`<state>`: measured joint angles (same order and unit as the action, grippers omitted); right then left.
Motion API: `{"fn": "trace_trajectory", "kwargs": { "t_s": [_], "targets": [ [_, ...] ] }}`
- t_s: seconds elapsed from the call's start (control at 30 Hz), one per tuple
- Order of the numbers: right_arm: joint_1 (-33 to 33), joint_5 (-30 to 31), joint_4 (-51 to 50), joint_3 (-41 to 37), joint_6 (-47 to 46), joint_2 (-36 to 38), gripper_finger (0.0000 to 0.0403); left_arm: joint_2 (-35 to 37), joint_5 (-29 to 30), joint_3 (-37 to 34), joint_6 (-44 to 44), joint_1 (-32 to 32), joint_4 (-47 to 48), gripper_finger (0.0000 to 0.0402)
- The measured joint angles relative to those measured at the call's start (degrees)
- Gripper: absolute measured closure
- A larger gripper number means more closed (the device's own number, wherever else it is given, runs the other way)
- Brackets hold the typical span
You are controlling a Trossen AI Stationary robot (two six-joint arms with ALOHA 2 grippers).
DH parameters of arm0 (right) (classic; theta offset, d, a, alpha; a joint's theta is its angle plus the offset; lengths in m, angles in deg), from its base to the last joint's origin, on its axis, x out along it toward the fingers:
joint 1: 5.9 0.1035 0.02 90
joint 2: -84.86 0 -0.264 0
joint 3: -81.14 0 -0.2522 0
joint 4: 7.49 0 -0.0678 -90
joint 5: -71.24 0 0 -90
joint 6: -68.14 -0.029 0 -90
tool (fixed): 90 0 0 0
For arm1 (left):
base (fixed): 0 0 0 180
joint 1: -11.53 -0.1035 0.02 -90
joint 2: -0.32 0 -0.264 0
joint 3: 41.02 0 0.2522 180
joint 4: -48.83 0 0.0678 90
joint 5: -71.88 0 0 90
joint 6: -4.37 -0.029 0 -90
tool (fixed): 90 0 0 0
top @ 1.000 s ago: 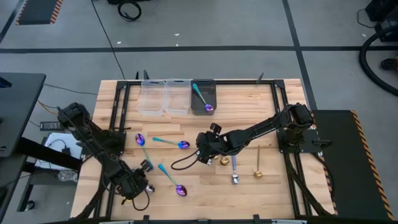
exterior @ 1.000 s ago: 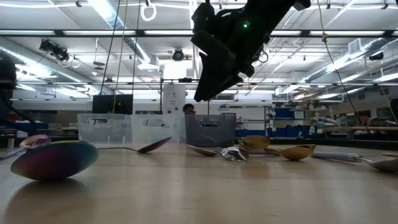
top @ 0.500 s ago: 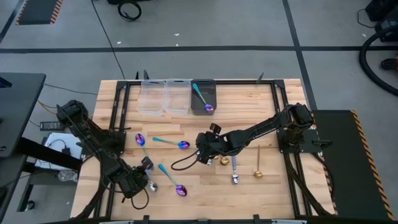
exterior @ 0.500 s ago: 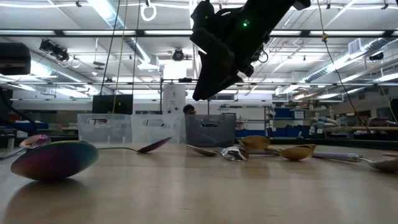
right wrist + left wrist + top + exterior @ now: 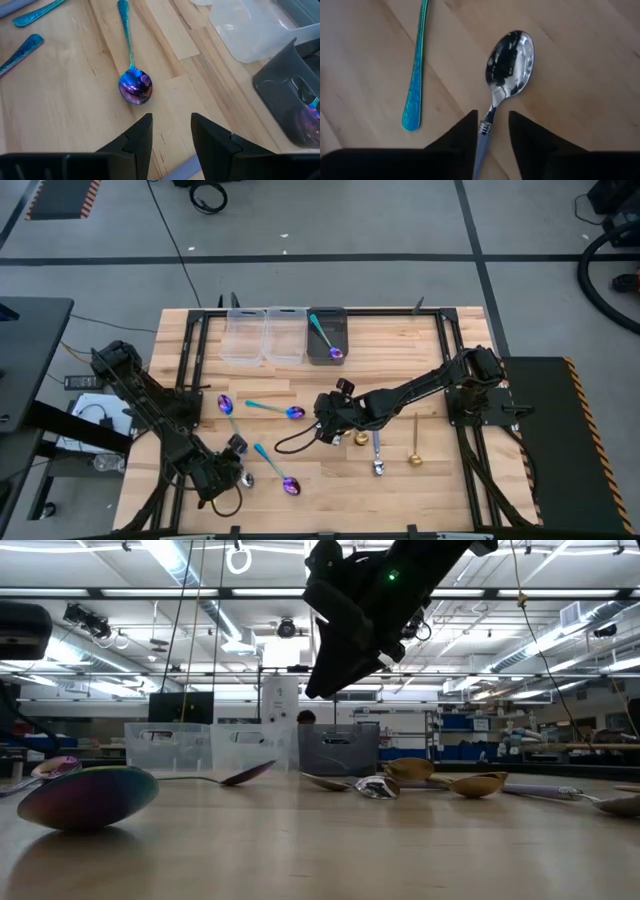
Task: Sort silverware by color (type)
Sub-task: Put the violet spoon into the left transparent bin
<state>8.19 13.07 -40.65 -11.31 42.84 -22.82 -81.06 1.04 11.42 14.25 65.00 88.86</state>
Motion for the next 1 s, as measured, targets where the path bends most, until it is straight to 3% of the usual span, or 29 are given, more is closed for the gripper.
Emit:
{"fn": "trace_trajectory", "kwargs": {
  "t_s": [0.2,0.57,0.73,1.0],
  "targets": [
    [0.02,-0.03,0.52,0.00,0.02,0.00,0.0259,-0.02,-0.55,-1.16,-5.02,-2.08,-2.42,0.0253],
    [0.13,-0.39,0.70,0.00,0.02,0.00,0.0259,-0.04,-13.15,-1.66,-13.00,-10.71,-2.09,0.0252],
    [0.13,-0.42,0.72,0.00,0.22,0.00,0.0259,-3.11,-17.25,-1.59,-15.20,-12.39,-2.19,0.0263],
    [0.13,-0.44,0.74,0.00,0.42,0.00,0.0259,-5.98,-18.13,-1.16,-17.24,-12.50,-1.32,0.0302]
  ]
}}
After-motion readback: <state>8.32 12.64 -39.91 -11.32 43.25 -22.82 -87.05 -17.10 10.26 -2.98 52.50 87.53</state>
